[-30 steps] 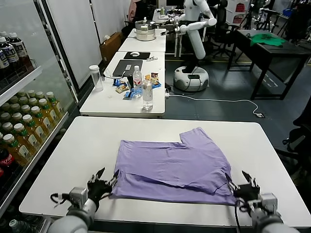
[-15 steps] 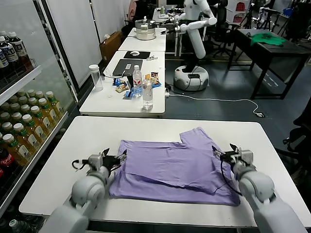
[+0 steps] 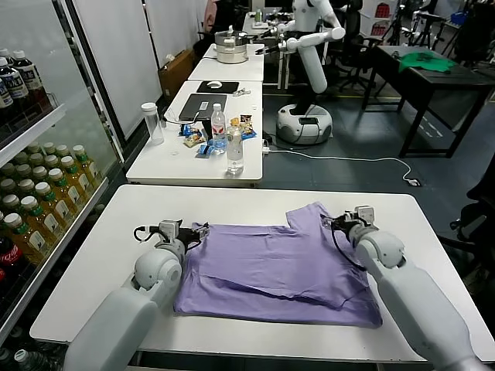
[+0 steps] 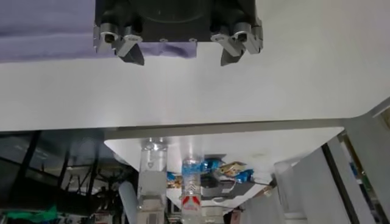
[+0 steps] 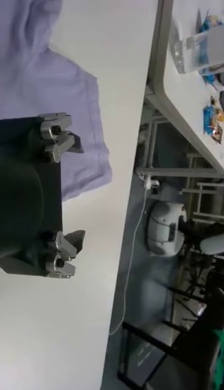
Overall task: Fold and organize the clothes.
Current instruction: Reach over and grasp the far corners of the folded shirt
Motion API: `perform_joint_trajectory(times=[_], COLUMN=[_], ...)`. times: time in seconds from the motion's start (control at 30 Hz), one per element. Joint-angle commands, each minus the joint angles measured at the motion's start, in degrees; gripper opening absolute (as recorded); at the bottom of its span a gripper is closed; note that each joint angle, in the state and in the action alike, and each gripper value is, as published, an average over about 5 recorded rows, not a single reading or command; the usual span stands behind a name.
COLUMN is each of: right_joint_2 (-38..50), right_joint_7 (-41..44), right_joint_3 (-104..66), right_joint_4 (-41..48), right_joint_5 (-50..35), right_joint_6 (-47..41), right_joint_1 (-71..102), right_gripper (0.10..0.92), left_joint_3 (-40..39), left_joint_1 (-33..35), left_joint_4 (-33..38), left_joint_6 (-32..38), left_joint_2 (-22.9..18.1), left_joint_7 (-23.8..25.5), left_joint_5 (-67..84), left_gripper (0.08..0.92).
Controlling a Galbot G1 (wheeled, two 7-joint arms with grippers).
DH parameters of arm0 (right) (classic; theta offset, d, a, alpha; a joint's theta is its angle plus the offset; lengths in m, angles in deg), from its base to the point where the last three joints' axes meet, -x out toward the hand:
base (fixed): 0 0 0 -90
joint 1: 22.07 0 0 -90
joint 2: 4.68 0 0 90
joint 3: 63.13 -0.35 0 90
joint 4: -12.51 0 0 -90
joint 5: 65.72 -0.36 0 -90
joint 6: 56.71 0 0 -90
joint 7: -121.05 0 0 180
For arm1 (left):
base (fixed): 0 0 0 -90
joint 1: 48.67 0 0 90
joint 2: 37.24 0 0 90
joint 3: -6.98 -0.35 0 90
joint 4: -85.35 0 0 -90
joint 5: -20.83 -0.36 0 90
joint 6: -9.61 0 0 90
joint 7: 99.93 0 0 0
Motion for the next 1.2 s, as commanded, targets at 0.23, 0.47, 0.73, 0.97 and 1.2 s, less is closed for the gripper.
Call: perform_joint_trajectory(times=[0.23, 0.47, 0.73, 0.97, 1.2], right_joint_2=[-2.0, -2.5, -0.8, 0.9, 4.9], right_joint_7=[2.3, 1.6, 2.2, 1.9, 0.8], right_joint_3=[8.9, 8.7, 9.1, 7.8, 2.6], right_joint_4=[11.7, 12.9, 10.4, 4.0, -6.7], right_joint_5=[-2.2, -4.9, -6.1, -5.0, -5.6], right_joint_6=[-0.2, -0.2, -0.2, 0.0, 0.1], right_joint_1=[-8.0, -7.8, -7.1, -5.2, -2.1], right_gripper=[0.822, 0.698, 0.465, 0.266, 0.117], left_joint_3=[-2.3, -2.3, -1.9, -0.7, 1.7], left_joint_1=[-1.3, -1.0, -1.1, 0.0, 3.4], left_joint_4=[-2.7, -3.4, -3.8, -1.0, 8.1], left_joint_6=[-0.1, 0.0, 0.1, 2.3, 4.2], left_joint_2=[-0.1, -0.4, -1.0, -1.1, 1.2], left_joint_7=[0.4, 1.2, 1.4, 1.9, 2.3], left_joint_5=[0.2, 1.1, 2.0, 2.0, 3.3], left_gripper=[0.816, 0.646, 0.42, 0.212, 0.088])
